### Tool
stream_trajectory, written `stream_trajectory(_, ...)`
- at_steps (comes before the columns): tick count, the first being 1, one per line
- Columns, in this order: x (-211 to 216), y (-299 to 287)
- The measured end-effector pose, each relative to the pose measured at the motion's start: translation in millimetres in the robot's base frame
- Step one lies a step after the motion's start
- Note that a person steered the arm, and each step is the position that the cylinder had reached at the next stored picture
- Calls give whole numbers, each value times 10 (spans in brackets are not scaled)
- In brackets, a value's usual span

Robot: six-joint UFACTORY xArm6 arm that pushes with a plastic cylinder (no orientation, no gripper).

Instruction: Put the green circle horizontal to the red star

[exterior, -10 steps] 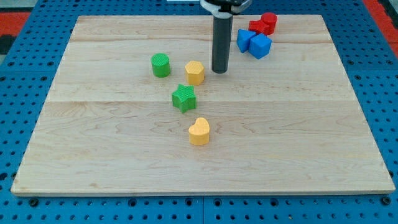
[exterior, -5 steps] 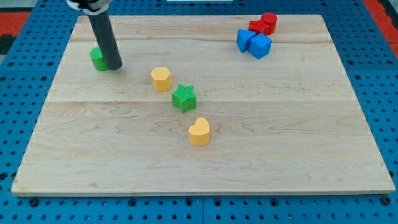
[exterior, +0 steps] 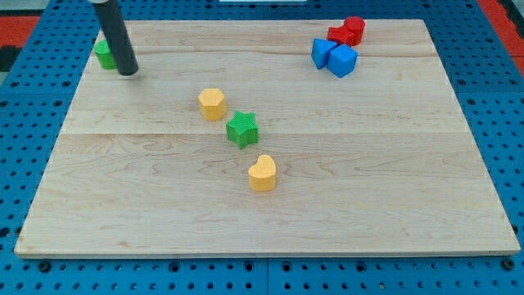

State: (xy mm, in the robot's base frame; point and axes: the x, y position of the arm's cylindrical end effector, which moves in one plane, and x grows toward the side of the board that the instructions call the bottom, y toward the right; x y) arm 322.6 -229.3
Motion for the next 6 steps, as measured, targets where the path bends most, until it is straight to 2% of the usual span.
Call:
stream_trajectory(1, -67, -492)
stream_trajectory(2, -439, -414)
stream_trajectory(4, -448, 131)
stream_trajectory(6, -542, 178)
